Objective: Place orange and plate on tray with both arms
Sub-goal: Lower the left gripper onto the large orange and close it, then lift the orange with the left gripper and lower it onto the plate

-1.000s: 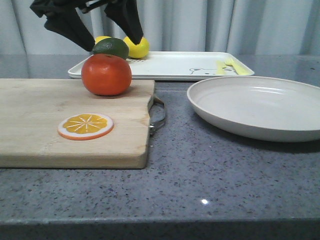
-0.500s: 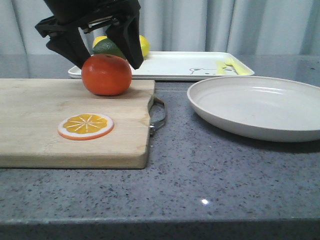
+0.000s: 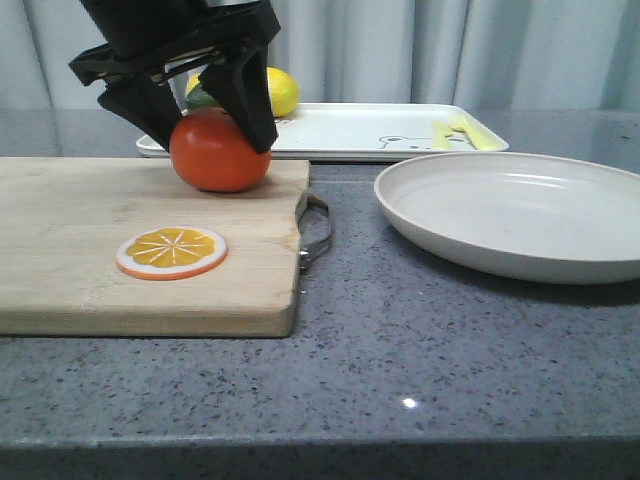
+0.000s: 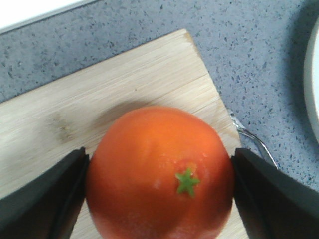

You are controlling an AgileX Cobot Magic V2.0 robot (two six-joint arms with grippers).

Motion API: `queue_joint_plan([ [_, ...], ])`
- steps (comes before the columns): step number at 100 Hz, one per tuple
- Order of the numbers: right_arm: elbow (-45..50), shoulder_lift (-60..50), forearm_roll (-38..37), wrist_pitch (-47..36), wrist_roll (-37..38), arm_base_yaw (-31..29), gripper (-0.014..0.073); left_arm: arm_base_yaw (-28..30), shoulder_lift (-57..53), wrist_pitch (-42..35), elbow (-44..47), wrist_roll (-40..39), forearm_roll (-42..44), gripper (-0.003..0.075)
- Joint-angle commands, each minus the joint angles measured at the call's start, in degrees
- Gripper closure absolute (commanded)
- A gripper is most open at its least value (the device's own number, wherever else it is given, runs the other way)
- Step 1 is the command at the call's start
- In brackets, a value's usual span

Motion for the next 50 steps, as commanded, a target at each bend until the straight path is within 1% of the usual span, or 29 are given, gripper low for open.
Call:
queue_joint_plan([
  [1, -2.05, 0.75, -0.28, -4.07, -0.12, -0.18, 0.0650, -0.49, -2.60, -1.45, -2.10, -0.20, -2.14, 0.0374],
  [19, -2.05, 0.75, -0.28, -4.07, -0.12, -0.18, 0.0650, -0.67, -2.60, -0.33, -5.78, 0.07, -4.34, 0.0378],
  [28, -2.05, 0.75, -0.28, -4.07, -0.12, -0.18, 0.0650, -1.98, -2.60, -0.18, -7.85, 0.18, -4.46, 0.0378],
  [50, -2.05, 0.75, -0.28, -4.07, -0.12, -0.18, 0.0650, -8.40, -2.60, -1.82, -11.73, 0.16, -4.36, 0.0378],
])
